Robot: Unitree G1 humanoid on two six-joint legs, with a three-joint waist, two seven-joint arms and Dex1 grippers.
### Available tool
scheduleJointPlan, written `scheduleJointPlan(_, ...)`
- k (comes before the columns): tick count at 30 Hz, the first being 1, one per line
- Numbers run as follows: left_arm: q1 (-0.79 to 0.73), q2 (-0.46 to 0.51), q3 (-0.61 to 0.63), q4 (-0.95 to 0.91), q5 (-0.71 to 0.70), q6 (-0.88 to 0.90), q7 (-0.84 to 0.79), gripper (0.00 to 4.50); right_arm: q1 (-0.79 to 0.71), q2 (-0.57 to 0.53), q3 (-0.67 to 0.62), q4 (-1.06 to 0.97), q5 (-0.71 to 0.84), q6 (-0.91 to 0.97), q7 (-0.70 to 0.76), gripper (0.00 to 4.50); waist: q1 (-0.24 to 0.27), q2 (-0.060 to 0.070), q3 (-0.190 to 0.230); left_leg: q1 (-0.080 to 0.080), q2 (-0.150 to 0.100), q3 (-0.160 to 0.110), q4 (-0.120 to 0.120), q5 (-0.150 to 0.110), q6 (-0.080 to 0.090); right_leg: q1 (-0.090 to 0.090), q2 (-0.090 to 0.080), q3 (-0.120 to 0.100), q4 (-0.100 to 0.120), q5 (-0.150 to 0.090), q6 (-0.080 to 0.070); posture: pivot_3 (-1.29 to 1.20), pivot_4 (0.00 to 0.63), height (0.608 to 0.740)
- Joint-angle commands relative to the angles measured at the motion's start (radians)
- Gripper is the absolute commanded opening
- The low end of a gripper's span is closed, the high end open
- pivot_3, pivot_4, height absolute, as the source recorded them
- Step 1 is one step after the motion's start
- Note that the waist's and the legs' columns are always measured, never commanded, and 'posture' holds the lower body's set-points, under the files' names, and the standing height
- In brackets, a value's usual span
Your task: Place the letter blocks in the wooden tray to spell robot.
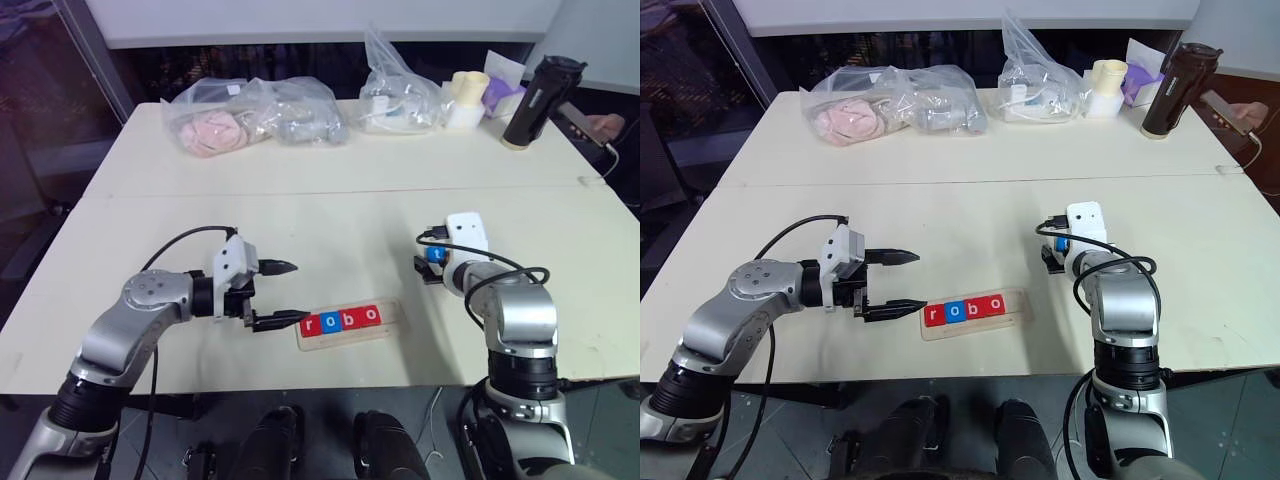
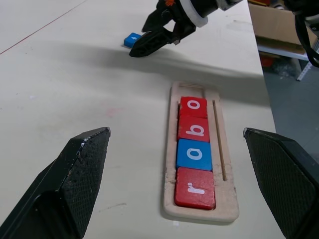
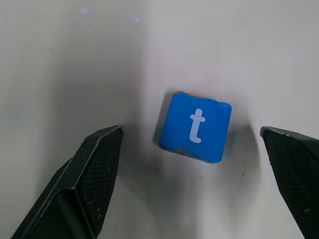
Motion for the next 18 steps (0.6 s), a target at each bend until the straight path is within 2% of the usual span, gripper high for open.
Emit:
scheduleJointPlan(1, -0.007, 0.0, 0.013, -0.026, -0.001, -0.018, 0.001, 4.5, -0.022, 0.002, -0.034, 0.027, 0.014, -0.01, -0.03, 4.23, -0.001, 0.0, 0.0, 0.0, 0.0, 0.0, 0.0, 0.0, 0.0, 0.0, 0.0, 0.0, 0.0, 0.0, 0.0, 0.0, 0.15, 0.738)
scheduleJointPlan(4, -0.005, -0.002, 0.014, -0.03, -0.003, -0.015, 0.007, 4.5, -0.036, 0.007, -0.045, 0.052, 0.027, -0.025, -0.048, 3.08, 0.0, 0.0, 0.0, 0.0, 0.0, 0.0, 0.0, 0.0, 0.0, 0.0, 0.0, 0.0, 0.0, 0.0, -0.001, 0.0, 0.15, 0.738)
scheduleJointPlan(7, -0.004, -0.004, 0.012, -0.029, -0.002, -0.016, 0.01, 4.5, -0.038, 0.003, -0.036, 0.052, 0.039, -0.036, -0.053, 1.52, 0.0, 0.0, 0.0, 0.0, 0.0, 0.0, 0.0, 0.0, 0.0, 0.0, 0.0, 0.0, 0.0, 0.0, 0.0, 0.0, 0.15, 0.738)
scheduleJointPlan(8, -0.004, -0.005, 0.012, -0.029, -0.002, -0.016, 0.011, 4.5, -0.037, 0.002, -0.034, 0.047, 0.042, -0.033, -0.054, 1.13, 0.0, 0.0, 0.0, 0.0, 0.0, 0.0, 0.0, 0.0, 0.0, 0.0, 0.0, 0.0, 0.0, 0.0, 0.0, 0.0, 0.15, 0.738)
scheduleJointPlan(13, -0.003, -0.008, 0.012, -0.031, -0.004, -0.015, 0.011, 4.5, -0.007, -0.033, -0.011, -0.025, 0.055, 0.013, -0.042, 1.15, 0.0, 0.0, 0.0, 0.0, 0.0, 0.0, 0.0, 0.0, 0.0, 0.0, 0.0, 0.0, 0.0, 0.0, 0.0, 0.0, 0.15, 0.738)
scheduleJointPlan(18, 0.015, -0.01, 0.006, -0.033, -0.006, -0.015, 0.003, 4.5, 0.141, -0.112, -0.007, -0.393, 0.146, 0.295, 0.038, 1.15, 0.006, 0.0, 0.0, -0.001, 0.0, 0.0, -0.002, 0.0, 0.0, -0.001, -0.001, 0.0, -0.001, 0.0, 0.0, 0.0, 0.15, 0.738)
